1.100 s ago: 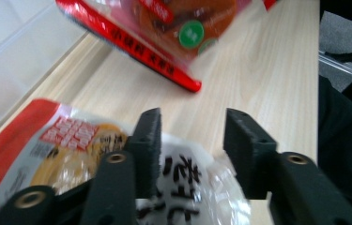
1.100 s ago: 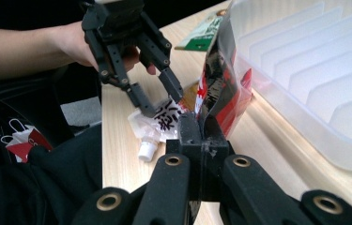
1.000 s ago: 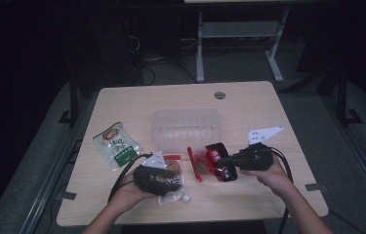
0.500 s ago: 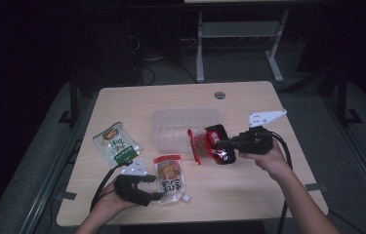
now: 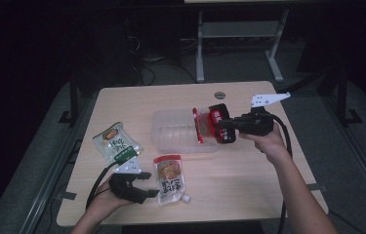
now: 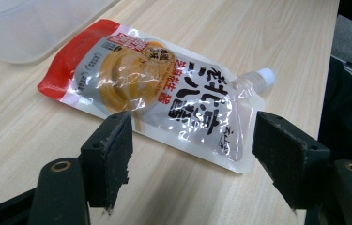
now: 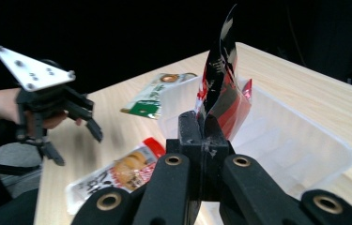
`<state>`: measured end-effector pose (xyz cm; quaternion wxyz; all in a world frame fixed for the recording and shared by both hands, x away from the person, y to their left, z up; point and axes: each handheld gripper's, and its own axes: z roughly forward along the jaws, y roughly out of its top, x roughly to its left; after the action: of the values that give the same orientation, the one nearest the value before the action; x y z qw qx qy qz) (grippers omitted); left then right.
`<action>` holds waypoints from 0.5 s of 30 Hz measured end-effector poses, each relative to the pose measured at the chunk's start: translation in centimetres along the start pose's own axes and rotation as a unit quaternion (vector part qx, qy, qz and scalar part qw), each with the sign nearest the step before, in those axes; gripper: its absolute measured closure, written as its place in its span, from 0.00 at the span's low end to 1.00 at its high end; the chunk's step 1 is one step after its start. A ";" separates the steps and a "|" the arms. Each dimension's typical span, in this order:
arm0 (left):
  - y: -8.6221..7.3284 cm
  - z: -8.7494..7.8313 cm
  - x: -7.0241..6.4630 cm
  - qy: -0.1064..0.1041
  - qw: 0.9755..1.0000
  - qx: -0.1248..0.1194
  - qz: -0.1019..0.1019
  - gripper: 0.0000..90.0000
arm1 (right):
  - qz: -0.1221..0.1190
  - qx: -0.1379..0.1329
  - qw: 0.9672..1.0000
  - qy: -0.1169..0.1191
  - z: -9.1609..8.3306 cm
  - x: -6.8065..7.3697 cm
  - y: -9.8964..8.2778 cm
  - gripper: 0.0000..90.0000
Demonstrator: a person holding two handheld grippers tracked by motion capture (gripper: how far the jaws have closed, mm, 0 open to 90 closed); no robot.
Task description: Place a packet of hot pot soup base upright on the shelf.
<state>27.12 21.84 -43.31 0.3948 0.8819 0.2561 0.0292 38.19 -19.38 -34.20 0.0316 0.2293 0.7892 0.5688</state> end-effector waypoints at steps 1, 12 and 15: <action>0.0 0.0 0.0 0.000 1.000 -0.001 0.000 0.31 | 0.002 0.001 1.000 -0.005 0.1 -0.4 0.0 1.00; -0.3 -0.2 0.7 0.009 1.000 -0.009 -0.002 0.30 | 0.013 0.008 1.000 -0.022 -0.1 -1.1 -0.8 1.00; -0.4 -0.3 0.8 0.011 1.000 -0.007 -0.001 0.30 | 0.012 0.012 1.000 -0.024 0.1 -1.2 -1.0 1.00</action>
<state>27.58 22.64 -43.51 0.3982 0.8785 0.2608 0.0401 39.00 -20.04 -35.41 0.0408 0.2525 0.7920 0.5544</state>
